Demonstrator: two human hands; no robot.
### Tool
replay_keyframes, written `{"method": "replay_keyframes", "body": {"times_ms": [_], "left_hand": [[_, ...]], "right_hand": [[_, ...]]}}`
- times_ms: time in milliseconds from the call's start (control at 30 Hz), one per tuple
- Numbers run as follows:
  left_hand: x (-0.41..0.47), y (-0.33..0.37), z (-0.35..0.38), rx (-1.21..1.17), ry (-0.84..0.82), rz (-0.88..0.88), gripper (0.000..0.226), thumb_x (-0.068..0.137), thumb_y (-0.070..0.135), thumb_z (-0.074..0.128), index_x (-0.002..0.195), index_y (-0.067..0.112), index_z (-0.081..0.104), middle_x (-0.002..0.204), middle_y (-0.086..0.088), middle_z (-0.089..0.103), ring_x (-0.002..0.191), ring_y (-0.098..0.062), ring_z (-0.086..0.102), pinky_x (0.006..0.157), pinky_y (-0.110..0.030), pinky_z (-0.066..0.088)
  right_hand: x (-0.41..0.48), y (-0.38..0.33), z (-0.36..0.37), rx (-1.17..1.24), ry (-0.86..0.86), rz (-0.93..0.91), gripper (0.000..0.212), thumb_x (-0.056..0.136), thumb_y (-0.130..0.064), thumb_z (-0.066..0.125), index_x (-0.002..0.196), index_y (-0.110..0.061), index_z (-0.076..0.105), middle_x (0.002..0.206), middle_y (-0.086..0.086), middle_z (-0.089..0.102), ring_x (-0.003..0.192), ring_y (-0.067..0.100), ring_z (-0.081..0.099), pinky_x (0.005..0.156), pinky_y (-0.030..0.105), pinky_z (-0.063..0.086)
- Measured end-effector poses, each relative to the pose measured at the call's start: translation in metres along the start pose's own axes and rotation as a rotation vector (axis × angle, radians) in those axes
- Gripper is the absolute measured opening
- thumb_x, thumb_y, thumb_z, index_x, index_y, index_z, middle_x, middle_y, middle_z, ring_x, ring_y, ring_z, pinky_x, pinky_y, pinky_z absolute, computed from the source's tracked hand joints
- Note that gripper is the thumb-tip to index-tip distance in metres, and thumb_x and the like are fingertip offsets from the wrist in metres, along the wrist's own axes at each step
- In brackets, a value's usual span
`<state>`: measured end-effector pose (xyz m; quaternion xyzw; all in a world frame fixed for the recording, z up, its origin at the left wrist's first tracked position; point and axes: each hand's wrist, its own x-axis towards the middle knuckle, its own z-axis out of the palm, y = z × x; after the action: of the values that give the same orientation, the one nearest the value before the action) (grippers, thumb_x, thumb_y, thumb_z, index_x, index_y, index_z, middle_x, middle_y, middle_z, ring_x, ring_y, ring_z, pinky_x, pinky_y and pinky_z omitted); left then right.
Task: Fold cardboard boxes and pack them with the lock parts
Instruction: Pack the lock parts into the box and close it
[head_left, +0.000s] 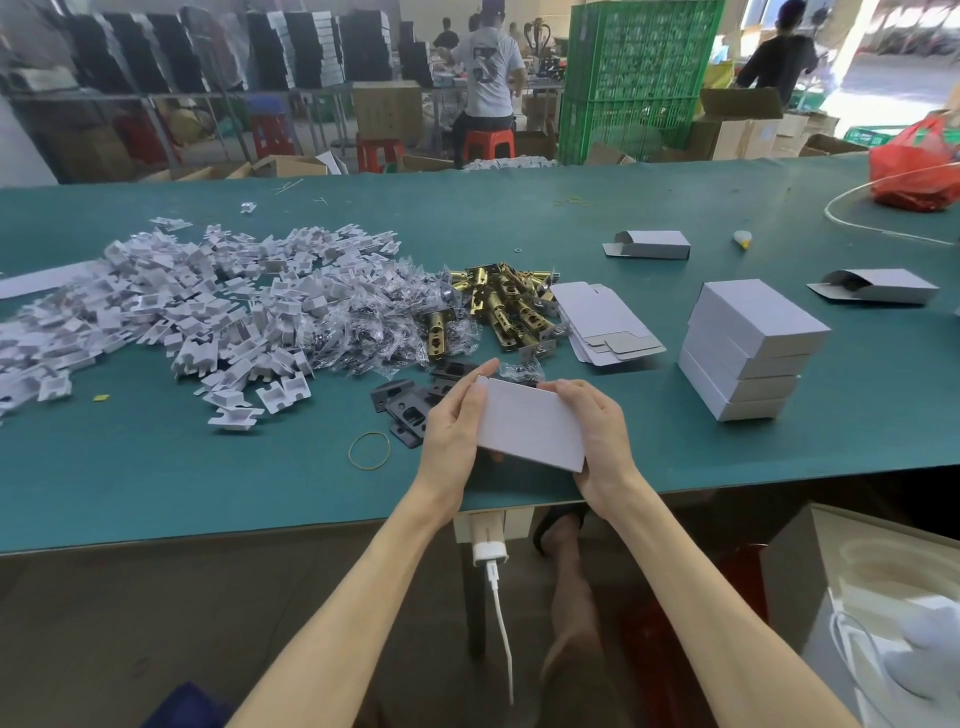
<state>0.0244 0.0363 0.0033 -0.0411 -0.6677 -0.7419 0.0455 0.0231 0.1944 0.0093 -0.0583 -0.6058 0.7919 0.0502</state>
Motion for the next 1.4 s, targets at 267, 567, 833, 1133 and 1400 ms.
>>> {"method": "replay_keyframes", "body": {"times_ms": [267,567,833,1133,1400], "left_hand": [[0.0009,0.0009,0.0012,-0.028,0.013,-0.022,0.029,0.110,0.035,0.050,0.131,0.036,0.069,0.109,0.002,0.070,0.080,-0.010,0.063,0.051,-0.030,0.054],[0.0005,-0.0016,0.0021,0.066,-0.070,-0.006,0.041,0.108,0.053,0.037,0.141,0.040,0.058,0.119,-0.005,0.067,0.093,-0.014,0.061,0.070,-0.032,0.054],[0.0013,-0.0036,-0.0005,0.151,-0.145,0.012,0.041,0.106,0.044,0.052,0.147,0.039,0.051,0.132,0.008,0.061,0.106,-0.004,0.061,0.090,-0.022,0.051],[0.0012,0.0043,-0.0028,-0.027,-0.145,-0.069,0.035,0.107,0.049,0.047,0.139,0.055,0.058,0.126,-0.005,0.068,0.108,-0.023,0.059,0.115,-0.056,0.043],[-0.0002,-0.0017,0.0023,0.176,-0.224,0.050,0.048,0.109,0.045,0.038,0.157,0.038,0.035,0.131,0.005,0.055,0.096,0.008,0.057,0.089,-0.015,0.047]], "right_hand": [[0.0007,0.0012,-0.0005,0.025,-0.002,-0.013,0.021,0.097,-0.026,0.063,0.098,-0.008,0.075,0.090,0.003,0.073,0.076,0.013,0.067,0.058,0.024,0.051],[0.0001,0.0027,0.0005,-0.011,0.012,-0.024,0.034,0.095,-0.043,0.064,0.099,-0.011,0.074,0.086,0.003,0.073,0.073,0.012,0.068,0.057,0.023,0.052],[-0.0003,-0.0007,0.0009,-0.001,0.017,0.024,0.024,0.084,-0.045,0.067,0.083,-0.023,0.077,0.082,-0.001,0.072,0.072,0.012,0.068,0.059,0.028,0.052],[0.0000,-0.0006,0.0022,0.002,0.050,0.061,0.023,0.087,-0.041,0.065,0.086,-0.022,0.079,0.081,-0.003,0.072,0.075,0.014,0.066,0.058,0.026,0.051],[0.0031,0.0042,0.0021,-0.057,0.045,-0.003,0.027,0.099,-0.038,0.060,0.096,-0.014,0.073,0.079,-0.002,0.072,0.070,0.011,0.067,0.057,0.023,0.053]]}}
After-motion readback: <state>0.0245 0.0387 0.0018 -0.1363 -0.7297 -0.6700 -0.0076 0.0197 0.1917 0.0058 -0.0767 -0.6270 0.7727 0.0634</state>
